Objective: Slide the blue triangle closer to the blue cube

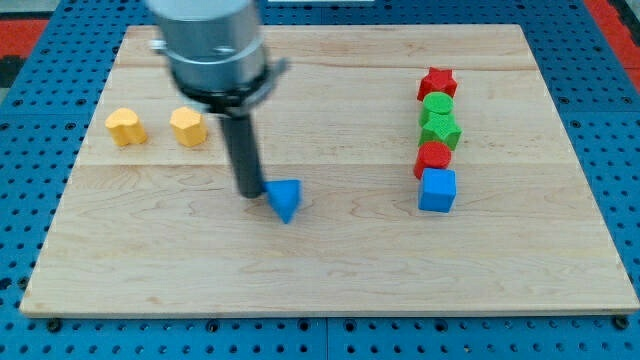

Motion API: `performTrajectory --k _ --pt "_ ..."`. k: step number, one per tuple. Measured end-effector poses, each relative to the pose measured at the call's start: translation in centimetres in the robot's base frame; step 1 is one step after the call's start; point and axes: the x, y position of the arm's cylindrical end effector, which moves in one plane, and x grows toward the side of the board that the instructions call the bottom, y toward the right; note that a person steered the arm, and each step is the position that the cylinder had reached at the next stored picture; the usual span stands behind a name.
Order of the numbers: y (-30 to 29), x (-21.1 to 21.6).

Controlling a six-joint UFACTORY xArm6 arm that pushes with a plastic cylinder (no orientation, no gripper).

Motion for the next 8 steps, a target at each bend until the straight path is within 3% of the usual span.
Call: performTrajectory --k 1,3,5,6,7,8 --pt "5.5 2.0" --pt "6.3 6.2" --pt "13.6 6.0" --pt "10.5 6.9" --pt "7.6 5.1" --pt "8.5 3.2"
